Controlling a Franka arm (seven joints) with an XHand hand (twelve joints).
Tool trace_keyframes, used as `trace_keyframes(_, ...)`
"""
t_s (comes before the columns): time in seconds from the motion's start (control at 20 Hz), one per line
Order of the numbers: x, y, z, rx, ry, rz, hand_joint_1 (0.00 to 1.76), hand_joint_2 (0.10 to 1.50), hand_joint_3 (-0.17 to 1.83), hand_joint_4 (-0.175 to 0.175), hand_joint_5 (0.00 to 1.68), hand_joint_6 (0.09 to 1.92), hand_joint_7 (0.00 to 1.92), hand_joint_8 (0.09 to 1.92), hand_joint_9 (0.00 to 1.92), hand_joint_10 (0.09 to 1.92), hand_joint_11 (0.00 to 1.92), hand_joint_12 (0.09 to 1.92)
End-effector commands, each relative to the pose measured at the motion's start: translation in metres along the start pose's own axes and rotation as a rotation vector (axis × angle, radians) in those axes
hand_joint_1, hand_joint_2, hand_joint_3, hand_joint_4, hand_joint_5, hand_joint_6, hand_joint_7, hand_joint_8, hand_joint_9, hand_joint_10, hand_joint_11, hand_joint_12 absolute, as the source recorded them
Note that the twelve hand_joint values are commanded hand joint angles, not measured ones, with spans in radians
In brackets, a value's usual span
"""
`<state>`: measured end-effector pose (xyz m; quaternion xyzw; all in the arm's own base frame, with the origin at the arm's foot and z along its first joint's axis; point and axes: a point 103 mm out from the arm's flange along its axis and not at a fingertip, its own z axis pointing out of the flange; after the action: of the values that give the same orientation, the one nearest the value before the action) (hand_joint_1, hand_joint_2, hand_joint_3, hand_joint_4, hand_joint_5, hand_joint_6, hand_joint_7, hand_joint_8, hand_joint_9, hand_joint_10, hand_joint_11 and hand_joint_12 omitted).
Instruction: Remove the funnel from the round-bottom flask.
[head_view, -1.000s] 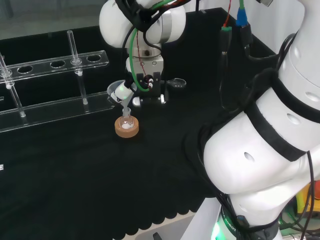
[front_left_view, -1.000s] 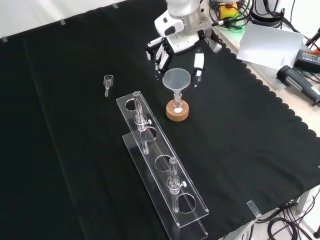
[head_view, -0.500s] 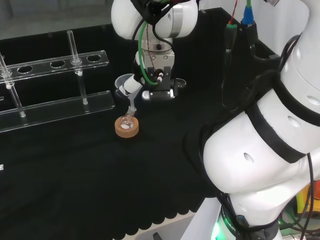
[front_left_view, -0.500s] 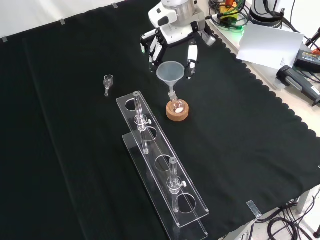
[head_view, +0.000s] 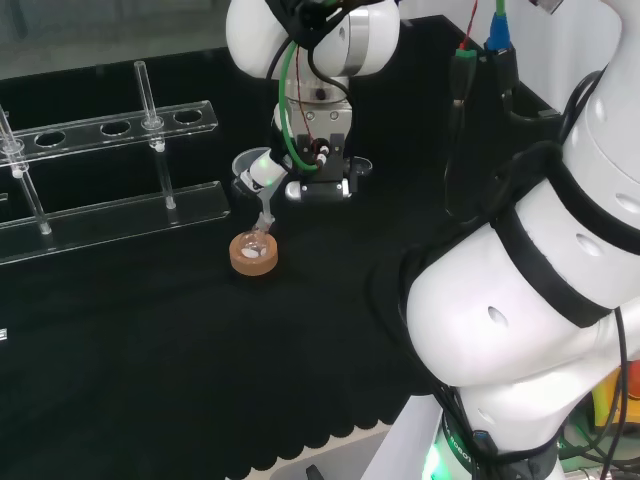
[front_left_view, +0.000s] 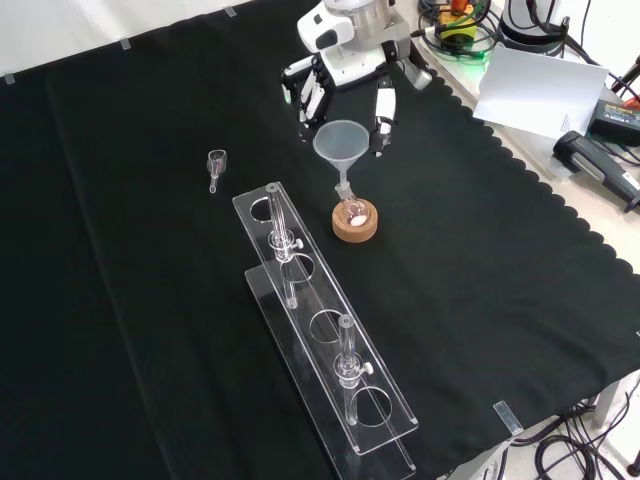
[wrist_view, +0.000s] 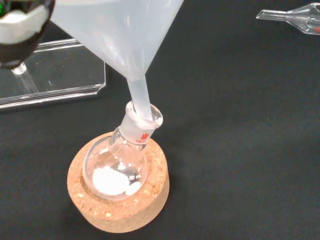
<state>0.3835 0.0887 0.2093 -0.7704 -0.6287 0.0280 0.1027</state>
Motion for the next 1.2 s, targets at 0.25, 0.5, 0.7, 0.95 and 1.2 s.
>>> trace_keyframes(0.25,0.0087,-0.0048,0.0020,-0.008,0.012,0.010,0.85,0.51,0.51,0.102,0.87,0.12,1.21,0.09,0.83,0.30,0.00,1.35)
trace_keyframes(0.5,0.0097,-0.0052,0.0007,-0.018,0.026,0.012,0.85,0.51,0.52,0.097,0.86,0.13,1.21,0.09,0.83,0.29,0.00,1.37)
trace_keyframes(0.7,0.0097,-0.0048,-0.0018,-0.030,0.040,0.020,0.85,0.51,0.52,0.095,0.85,0.13,1.20,0.09,0.83,0.29,0.00,1.37)
trace_keyframes(0.95,0.0107,-0.0050,-0.0022,-0.023,0.070,0.008,0.85,0.51,0.52,0.092,0.85,0.13,1.20,0.09,0.83,0.29,0.00,1.37)
trace_keyframes(1.2,0.0054,-0.0055,-0.0016,-0.013,0.114,0.011,0.85,0.51,0.52,0.089,0.84,0.12,1.20,0.09,0.84,0.29,0.00,1.37)
